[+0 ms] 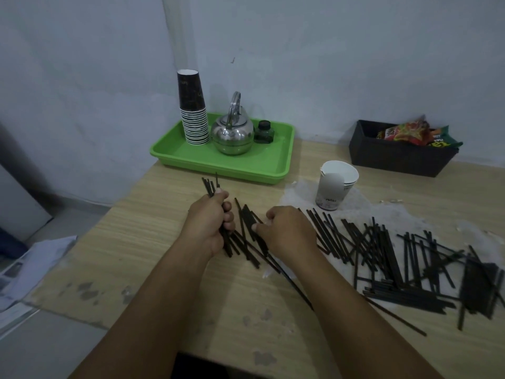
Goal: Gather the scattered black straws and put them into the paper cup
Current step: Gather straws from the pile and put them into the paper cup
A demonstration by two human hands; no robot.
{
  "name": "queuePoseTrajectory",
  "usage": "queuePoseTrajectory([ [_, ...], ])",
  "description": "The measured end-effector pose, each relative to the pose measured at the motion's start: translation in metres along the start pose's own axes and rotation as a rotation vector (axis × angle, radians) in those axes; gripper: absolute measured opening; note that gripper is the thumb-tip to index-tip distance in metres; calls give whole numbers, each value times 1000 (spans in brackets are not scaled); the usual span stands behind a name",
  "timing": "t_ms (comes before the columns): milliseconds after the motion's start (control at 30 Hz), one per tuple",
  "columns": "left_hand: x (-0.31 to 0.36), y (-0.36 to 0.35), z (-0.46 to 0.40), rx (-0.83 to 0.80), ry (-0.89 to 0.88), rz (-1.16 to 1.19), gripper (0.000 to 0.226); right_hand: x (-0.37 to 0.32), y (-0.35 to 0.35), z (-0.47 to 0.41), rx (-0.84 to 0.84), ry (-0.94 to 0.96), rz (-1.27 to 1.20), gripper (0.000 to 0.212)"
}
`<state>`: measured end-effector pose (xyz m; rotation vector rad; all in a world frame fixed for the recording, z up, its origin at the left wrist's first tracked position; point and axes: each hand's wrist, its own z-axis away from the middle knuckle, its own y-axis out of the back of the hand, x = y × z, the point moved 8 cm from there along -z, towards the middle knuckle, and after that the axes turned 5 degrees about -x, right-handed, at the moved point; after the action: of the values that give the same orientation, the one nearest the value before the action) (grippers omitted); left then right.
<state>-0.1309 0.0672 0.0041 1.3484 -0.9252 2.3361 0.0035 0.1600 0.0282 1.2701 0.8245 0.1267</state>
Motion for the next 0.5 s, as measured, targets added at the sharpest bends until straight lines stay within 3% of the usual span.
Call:
queuePoseTrajectory([
  [167, -4, 4, -2, 11, 14, 6, 18, -8, -3, 3, 30, 49, 137, 34],
  [300, -7, 3, -2, 15, 27, 26, 17, -13, -4, 6, 24, 33, 166, 14],
  [500, -9, 1, 1, 19, 40, 29, 17, -12, -6, 5, -77, -51, 171, 19],
])
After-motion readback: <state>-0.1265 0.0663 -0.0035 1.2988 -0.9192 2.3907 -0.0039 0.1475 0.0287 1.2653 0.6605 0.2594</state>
